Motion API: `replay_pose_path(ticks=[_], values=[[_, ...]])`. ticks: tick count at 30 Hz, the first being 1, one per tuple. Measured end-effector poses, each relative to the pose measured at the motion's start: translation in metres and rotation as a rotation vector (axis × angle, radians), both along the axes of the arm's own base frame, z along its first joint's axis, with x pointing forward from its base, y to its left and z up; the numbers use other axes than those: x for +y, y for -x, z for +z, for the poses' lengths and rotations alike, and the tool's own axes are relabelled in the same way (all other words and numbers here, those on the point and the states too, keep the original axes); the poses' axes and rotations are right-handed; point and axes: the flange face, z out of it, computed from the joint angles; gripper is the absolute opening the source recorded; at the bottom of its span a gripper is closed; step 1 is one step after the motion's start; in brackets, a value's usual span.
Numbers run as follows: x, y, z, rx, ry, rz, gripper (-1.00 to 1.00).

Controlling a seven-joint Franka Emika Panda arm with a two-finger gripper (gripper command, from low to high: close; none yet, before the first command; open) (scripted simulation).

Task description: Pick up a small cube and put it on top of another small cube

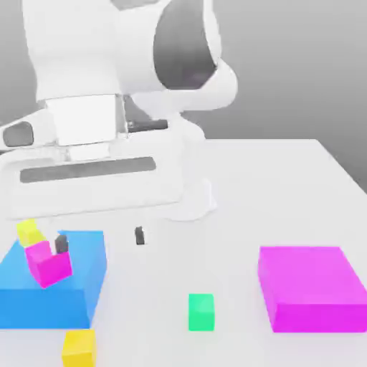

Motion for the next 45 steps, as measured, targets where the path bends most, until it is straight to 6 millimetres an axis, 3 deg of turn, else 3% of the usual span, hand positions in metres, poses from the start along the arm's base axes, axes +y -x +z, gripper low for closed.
replay_pose_path(ticks=[8, 12, 13, 19, 21, 24, 25, 29, 35, 37, 38, 39, 41, 42, 45], values=[[-0.042, 0.026, -0.129, 0.186, 0.073, 0.027, 0.0], [-0.046, 0.029, -0.186, 0.202, 0.082, 0.031, 0.0], [-0.046, 0.03, -0.196, 0.203, 0.081, 0.031, -1.0], [-0.046, 0.03, -0.201, 0.205, 0.08, 0.03, -1.0], [-0.047, 0.029, -0.187, 0.204, 0.081, 0.031, -1.0], [-0.046, 0.03, -0.149, 0.204, 0.08, 0.031, -1.0], [-0.038, 0.032, -0.14, 0.206, 0.076, 0.042, -1.0], [0.032, 0.049, -0.121, 0.209, 0.06, 0.147, -1.0], [0.146, 0.099, -0.094, 0.195, 0.1, 0.365, -1.0], [0.18, 0.112, -0.101, 0.187, 0.118, 0.445, -1.0], [0.186, 0.114, -0.109, 0.185, 0.12, 0.46, -1.0], [0.165, 0.112, -0.118, 0.188, 0.115, 0.407, -1.0], [0.156, 0.112, -0.139, 0.189, 0.114, 0.385, -1.0], [0.154, 0.113, -0.149, 0.189, 0.114, 0.381, 1.0], [0.154, 0.113, -0.149, 0.189, 0.114, 0.381, 1.0]])
